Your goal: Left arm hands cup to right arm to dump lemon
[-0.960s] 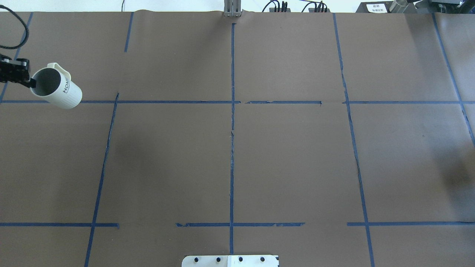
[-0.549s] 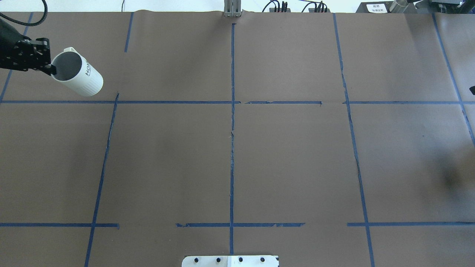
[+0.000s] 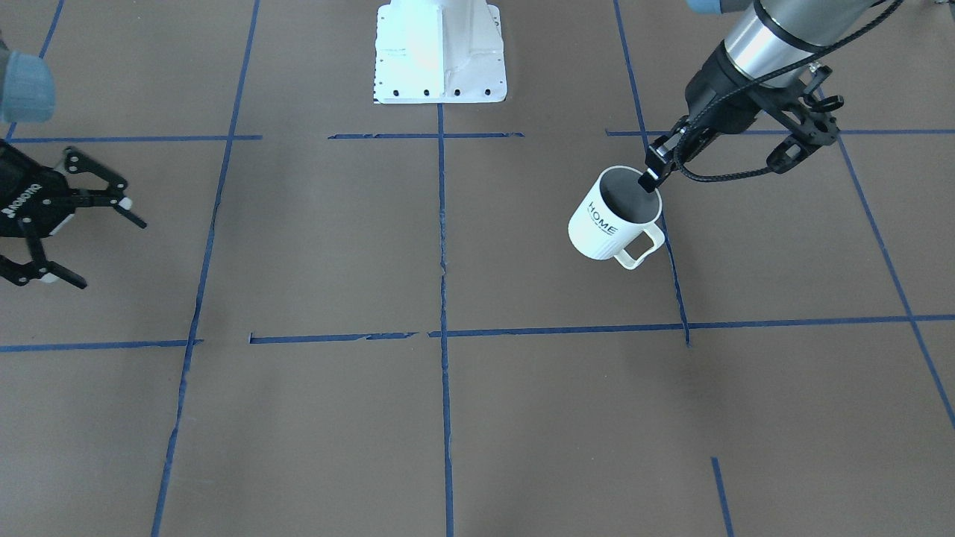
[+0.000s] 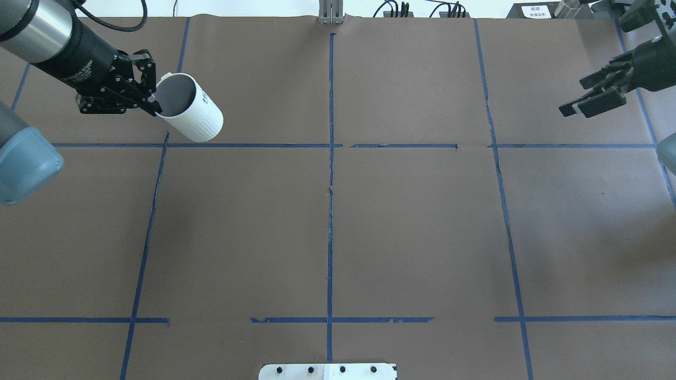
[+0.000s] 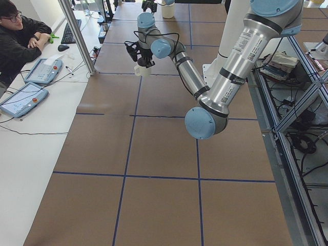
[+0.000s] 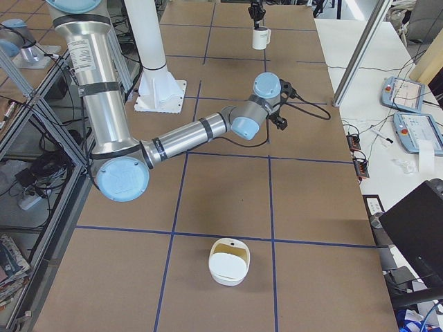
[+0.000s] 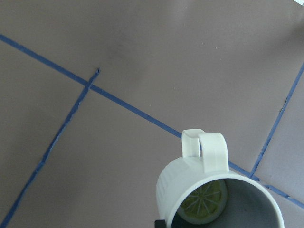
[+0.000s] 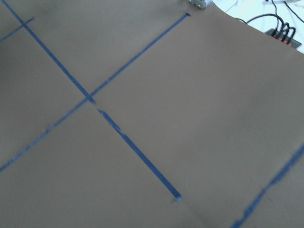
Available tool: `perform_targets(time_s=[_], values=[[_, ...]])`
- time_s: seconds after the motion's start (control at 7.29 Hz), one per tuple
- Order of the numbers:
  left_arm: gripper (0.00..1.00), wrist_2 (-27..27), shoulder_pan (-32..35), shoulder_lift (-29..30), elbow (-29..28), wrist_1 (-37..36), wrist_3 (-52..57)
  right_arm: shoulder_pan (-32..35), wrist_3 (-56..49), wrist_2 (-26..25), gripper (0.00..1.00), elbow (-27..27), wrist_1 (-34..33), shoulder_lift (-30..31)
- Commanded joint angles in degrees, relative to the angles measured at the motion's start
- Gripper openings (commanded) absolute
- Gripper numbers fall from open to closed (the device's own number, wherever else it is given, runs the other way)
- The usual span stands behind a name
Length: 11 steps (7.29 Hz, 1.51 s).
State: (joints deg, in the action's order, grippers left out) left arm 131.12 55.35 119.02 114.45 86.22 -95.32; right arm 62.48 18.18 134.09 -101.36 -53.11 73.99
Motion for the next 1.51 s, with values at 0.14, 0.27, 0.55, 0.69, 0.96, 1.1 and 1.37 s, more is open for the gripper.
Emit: perform_targets(time_s=[0.14, 0.27, 0.55, 0.69, 0.96, 1.1, 1.37], values=[[0.00, -0.1, -2.3, 4.8, -0.7, -3.8, -7.8, -15.8, 7.2, -20.2, 0.99, -1.3, 11.2, -5.1], [0.00, -0.2, -3.4, 7.1, -0.9, -8.0, -7.8, -18.0, 7.2, -20.7, 0.99, -3.1, 13.3, -5.3], [0.00, -0.2, -5.2, 8.4, -2.4, -8.6, -9.3, -24.0, 7.5, -28.0, 0.99, -5.1, 14.2, -8.4], [0.00, -0.2, -5.4, 8.7, -2.7, -8.6, -10.1, -32.1, 7.5, -41.0, 0.99, -6.7, 16.3, -8.4], [0.00, -0.2, -6.3, 9.1, -2.8, -8.6, -10.3, -42.1, 6.9, -55.6, 0.99, -7.3, 17.3, -11.2], [0.00, -0.1, -6.5, 9.6, -2.8, -8.5, -11.6, -44.6, 6.7, -60.0, 1.00, -7.1, 16.9, -12.0], [0.00, -0.1, -6.9, 10.1, -2.6, -8.6, -12.1, -45.8, 6.3, -61.4, 1.00, -4.7, 16.6, -13.5]])
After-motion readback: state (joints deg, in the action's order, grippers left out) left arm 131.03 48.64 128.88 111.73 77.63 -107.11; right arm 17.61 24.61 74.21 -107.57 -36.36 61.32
